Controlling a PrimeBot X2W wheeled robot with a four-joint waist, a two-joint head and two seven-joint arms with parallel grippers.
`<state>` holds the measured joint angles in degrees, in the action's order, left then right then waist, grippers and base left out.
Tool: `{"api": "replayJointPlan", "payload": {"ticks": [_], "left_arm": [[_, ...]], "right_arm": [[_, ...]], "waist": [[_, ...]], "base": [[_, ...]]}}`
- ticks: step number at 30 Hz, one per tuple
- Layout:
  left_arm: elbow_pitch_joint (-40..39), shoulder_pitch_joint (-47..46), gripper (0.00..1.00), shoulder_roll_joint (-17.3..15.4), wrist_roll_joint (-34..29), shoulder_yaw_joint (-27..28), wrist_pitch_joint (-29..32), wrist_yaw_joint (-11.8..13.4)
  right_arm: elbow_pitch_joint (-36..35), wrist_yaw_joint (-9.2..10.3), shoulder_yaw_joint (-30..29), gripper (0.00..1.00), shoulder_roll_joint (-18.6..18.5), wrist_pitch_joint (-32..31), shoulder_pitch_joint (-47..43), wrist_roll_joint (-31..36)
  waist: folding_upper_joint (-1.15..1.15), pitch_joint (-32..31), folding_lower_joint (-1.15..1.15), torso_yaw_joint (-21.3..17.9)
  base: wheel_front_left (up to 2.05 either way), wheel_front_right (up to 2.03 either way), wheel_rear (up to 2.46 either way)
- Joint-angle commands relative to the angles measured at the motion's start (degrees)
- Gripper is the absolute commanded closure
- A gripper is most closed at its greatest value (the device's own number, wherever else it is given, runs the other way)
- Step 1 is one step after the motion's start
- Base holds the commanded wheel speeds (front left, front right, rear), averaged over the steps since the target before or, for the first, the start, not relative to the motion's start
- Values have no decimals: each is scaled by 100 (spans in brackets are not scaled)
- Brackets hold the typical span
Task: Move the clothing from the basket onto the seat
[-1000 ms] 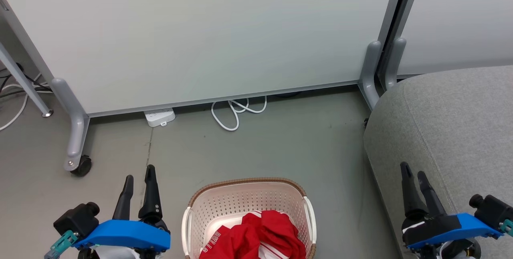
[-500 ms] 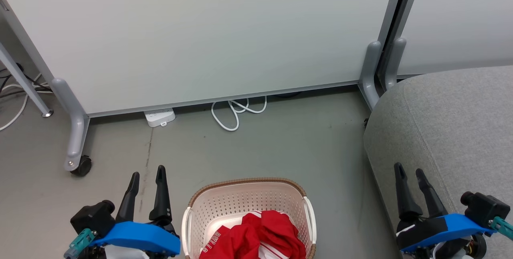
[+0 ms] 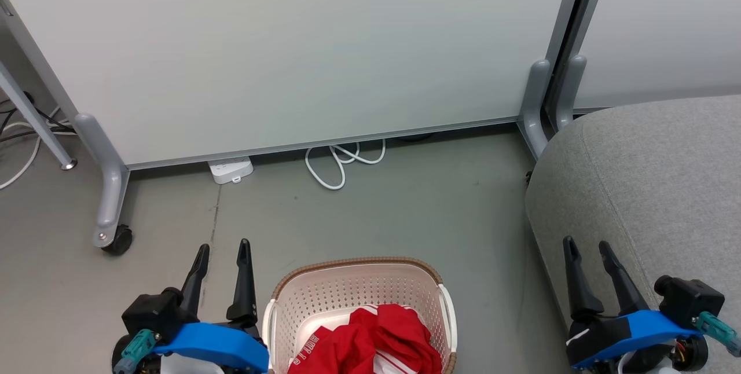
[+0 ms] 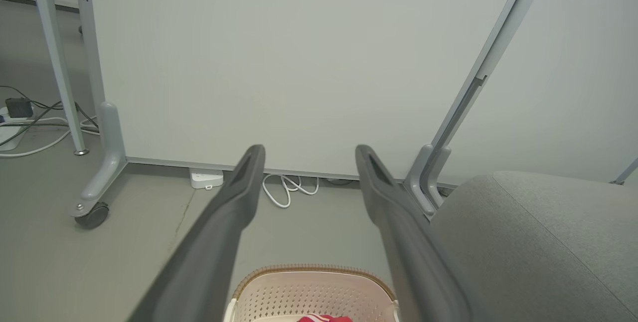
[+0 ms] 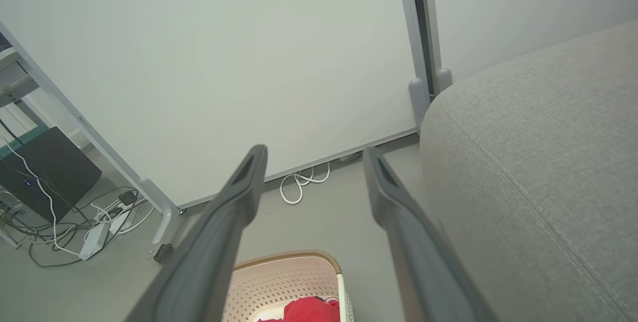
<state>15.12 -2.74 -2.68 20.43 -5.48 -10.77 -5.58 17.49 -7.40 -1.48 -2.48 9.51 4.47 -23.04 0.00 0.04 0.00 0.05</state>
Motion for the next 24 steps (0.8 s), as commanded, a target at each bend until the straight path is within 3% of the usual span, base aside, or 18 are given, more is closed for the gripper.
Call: {"api": "replayJointPlan", "payload": {"ticks": [1,24], "left_arm": [[-10,-97,0,-28,-118,-12,-62,-1],[193,-64,0,-27,-783,-132,-317,33]], "right_arm": [[-15,-11,9,0,-45,42,109,140],[41,-14,72,0,-53,267,98,1139]], "waist": [[0,-2,0,0],[0,-21,0,1]], "base": [[0,0,0],[0,0,0]]}}
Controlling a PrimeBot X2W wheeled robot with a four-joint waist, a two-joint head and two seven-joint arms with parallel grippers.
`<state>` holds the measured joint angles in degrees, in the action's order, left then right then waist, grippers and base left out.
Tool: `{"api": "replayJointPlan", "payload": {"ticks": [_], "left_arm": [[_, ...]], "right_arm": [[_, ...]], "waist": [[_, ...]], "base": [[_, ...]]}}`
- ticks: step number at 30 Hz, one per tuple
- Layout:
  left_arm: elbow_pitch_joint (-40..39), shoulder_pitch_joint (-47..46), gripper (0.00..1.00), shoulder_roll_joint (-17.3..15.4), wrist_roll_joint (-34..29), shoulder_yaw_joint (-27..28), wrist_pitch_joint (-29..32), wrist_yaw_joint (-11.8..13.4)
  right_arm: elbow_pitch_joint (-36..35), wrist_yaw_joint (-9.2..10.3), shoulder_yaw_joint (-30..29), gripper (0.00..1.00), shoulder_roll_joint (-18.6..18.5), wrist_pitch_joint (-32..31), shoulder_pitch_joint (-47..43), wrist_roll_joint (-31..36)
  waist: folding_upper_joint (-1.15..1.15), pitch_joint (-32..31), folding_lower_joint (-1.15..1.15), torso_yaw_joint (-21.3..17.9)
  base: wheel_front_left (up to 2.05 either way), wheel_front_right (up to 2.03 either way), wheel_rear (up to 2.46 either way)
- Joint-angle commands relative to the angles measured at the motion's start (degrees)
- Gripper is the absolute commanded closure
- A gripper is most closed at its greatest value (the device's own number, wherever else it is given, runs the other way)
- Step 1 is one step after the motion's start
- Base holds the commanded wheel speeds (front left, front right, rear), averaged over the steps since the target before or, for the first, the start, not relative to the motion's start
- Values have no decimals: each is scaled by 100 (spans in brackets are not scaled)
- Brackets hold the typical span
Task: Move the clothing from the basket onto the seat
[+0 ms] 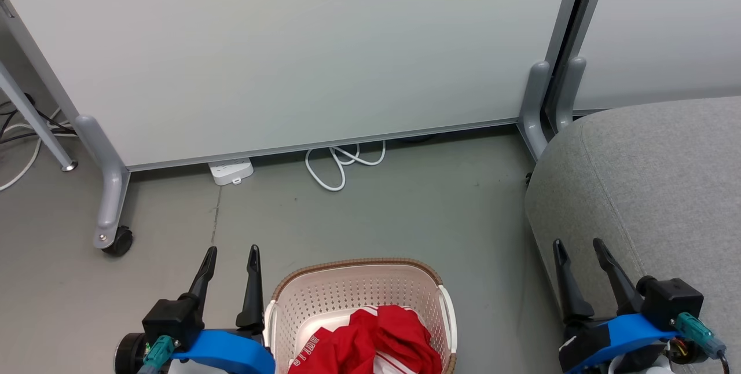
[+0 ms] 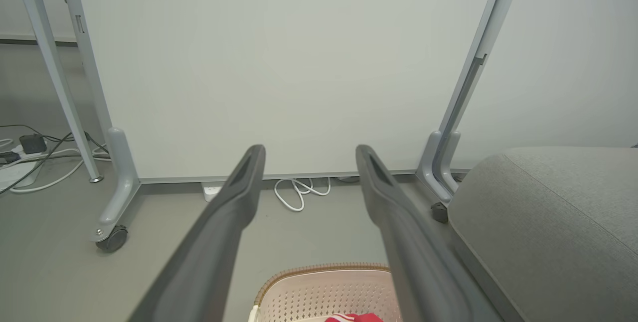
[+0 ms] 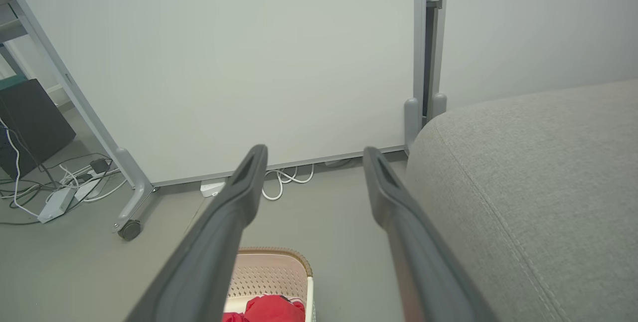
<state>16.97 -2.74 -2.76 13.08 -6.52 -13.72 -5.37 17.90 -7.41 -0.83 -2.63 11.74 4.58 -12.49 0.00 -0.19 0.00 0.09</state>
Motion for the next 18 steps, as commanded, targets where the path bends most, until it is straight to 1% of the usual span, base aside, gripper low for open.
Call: {"api": "replayJointPlan", "payload": {"ticks": [1,13,18], "left_arm": [[27,-64,0,-19,-54,-36,-38,13],[112,-82,0,-20,-466,-89,-160,74],[124,-60,0,-19,-405,-64,-157,70]], "right_arm": [[-4,-13,11,0,-38,54,86,127],[29,-13,29,0,-42,165,92,582],[43,-9,34,0,-41,179,84,533]], "waist": [[0,5,0,-6],[0,24,0,-17],[0,24,0,-18]], "base": [[0,0,0],[0,0,0],[0,0,0]]}}
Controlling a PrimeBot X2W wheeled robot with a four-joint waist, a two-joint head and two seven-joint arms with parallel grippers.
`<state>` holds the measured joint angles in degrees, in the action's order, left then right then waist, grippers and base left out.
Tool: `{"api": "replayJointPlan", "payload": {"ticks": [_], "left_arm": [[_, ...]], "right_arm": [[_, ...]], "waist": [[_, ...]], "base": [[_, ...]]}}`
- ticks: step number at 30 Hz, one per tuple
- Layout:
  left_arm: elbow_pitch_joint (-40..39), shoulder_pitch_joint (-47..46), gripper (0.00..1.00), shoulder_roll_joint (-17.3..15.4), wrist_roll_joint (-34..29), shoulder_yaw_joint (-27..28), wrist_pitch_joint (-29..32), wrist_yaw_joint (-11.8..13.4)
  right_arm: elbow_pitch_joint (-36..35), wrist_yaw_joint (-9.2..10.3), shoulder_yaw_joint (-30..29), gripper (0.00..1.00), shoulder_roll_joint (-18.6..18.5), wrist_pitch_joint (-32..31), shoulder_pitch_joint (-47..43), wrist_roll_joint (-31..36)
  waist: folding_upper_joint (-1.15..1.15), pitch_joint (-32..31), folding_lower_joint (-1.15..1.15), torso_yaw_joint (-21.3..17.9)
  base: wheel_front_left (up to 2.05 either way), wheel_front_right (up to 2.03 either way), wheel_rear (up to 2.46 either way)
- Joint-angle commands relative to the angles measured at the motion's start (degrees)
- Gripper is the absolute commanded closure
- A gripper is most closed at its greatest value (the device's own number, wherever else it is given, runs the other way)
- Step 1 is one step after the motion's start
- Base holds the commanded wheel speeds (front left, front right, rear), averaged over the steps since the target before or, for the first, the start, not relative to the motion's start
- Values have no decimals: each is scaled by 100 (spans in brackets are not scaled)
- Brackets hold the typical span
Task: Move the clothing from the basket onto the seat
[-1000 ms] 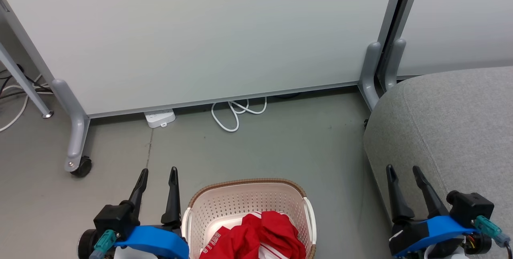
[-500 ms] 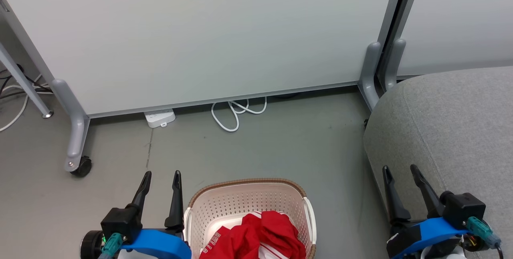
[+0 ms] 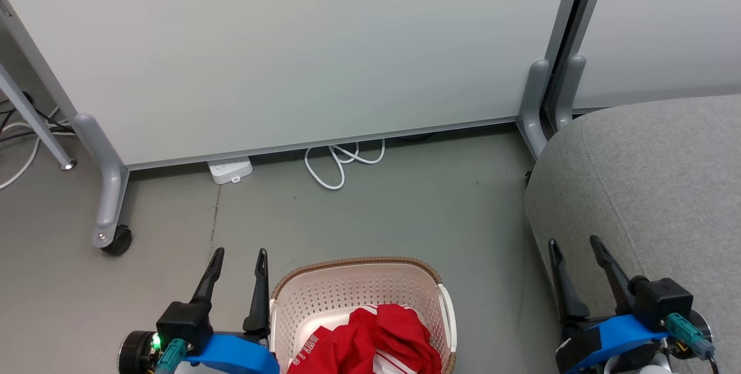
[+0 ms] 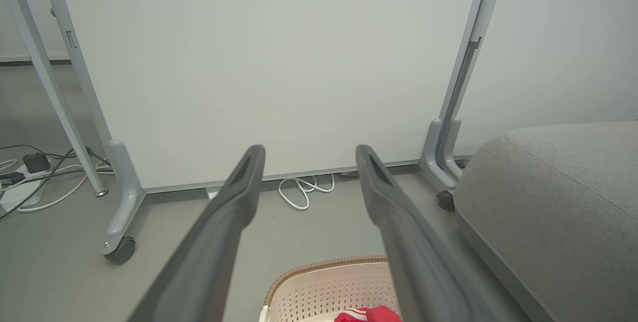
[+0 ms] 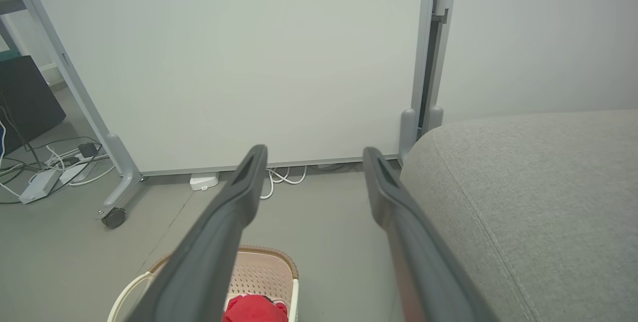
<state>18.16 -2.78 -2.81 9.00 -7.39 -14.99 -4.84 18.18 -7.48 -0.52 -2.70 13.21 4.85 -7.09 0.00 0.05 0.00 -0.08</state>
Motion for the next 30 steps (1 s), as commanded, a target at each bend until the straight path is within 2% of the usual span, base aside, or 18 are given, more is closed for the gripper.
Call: {"api": "replayJointPlan", "payload": {"ticks": [1,12,18,23,30], "left_arm": [[7,-50,0,-15,9,27,-30,19],[75,-35,0,-14,-17,33,-29,10],[467,-280,0,-80,-71,-60,-25,-92],[962,-832,0,-332,-99,-277,72,-198],[1605,-1704,0,-845,-174,-861,401,-269]], "right_arm": [[18,-3,6,0,-34,33,56,-14],[7,-3,67,0,-34,60,101,-49],[-137,-3,275,0,-32,60,300,-83],[-325,-3,494,0,-30,125,568,-167],[-501,-3,829,0,-26,187,1062,-342]], "waist": [[0,2,0,-2],[0,95,0,-57],[0,522,0,-292],[0,1178,0,-569],[0,2186,0,-988]], "base": [[0,0,0],[0,0,0],[0,0,0],[0,0,0],[0,0,0]]}}
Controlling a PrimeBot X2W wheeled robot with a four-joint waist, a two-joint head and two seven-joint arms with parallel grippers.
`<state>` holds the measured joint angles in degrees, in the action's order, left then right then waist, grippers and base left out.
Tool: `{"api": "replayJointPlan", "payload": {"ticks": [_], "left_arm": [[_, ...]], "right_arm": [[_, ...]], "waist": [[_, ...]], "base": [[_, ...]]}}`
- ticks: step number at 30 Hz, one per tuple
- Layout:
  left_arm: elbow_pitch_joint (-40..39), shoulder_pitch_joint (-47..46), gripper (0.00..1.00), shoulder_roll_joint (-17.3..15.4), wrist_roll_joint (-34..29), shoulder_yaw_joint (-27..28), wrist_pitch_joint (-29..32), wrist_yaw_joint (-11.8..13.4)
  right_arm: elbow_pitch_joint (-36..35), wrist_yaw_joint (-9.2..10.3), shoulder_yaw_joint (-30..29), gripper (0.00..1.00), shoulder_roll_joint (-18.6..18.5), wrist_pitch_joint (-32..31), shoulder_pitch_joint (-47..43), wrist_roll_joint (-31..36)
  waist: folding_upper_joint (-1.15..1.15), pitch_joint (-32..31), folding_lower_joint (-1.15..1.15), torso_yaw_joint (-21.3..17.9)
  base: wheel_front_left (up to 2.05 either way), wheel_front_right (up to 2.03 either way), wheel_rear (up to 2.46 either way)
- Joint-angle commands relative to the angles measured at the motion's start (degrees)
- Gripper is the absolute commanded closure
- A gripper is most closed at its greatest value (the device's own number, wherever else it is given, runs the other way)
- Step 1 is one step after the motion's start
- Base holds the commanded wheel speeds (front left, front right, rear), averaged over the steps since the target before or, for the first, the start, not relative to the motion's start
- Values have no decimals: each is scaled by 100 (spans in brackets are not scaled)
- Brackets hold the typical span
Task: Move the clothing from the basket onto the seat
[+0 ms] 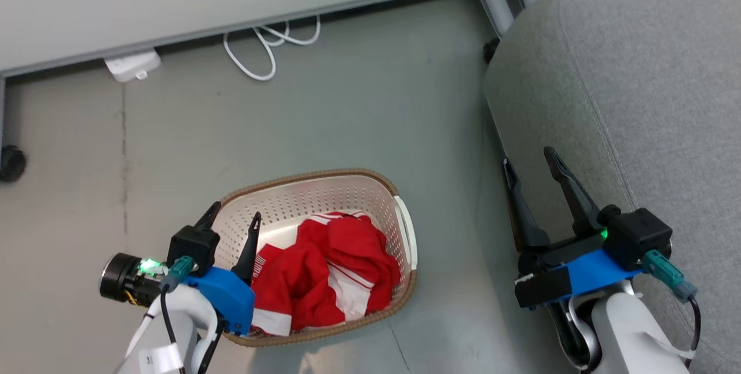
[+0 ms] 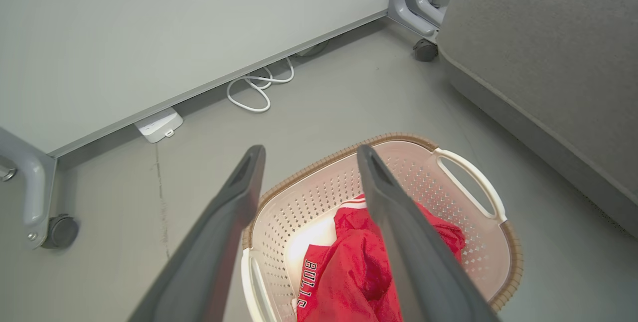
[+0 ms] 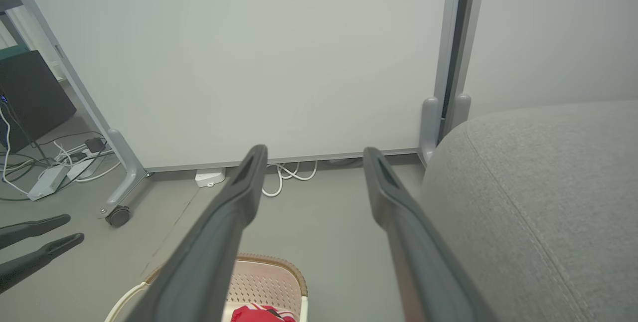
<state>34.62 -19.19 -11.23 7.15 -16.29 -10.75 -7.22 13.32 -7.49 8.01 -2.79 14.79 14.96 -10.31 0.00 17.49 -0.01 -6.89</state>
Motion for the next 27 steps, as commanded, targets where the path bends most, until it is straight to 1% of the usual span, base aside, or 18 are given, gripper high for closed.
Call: {"api": "replayJointPlan", "payload": {"ticks": [1,5,12,17,21,24,27], "left_arm": [[47,-166,0,-59,56,-80,37,-34],[366,-582,0,-393,293,-542,331,-25],[826,-1180,0,-818,776,-1132,843,-26],[1184,-1484,0,-1002,920,-1298,1212,-27],[1416,-1702,0,-1064,1018,-1259,1444,-26],[1584,-1893,0,-1108,1080,-1208,1637,35],[1686,-2014,0,-1168,1055,-1191,1784,175]], "right_arm": [[-33,-1,20,0,-17,34,122,-58],[-205,-1,171,0,-15,43,440,-217],[-562,-1,302,0,-12,43,785,-424],[-663,-1,522,0,-13,44,918,-642],[-722,-1,643,0,-13,44,1012,-771],[-775,-1,716,0,-13,44,1088,-838],[-812,-1,761,0,-13,44,1129,-892]], "waist": [[0,576,1,-368],[0,1070,1,-608],[0,1808,1,-929],[0,2197,1,-1159],[0,2478,1,-1279],[0,2733,1,-1372],[0,2894,1,-1436]], "base": [[0,0,0],[0,0,0],[0,0,0],[0,0,0],[0,0,0],[0,0,0],[0,0,0]]}}
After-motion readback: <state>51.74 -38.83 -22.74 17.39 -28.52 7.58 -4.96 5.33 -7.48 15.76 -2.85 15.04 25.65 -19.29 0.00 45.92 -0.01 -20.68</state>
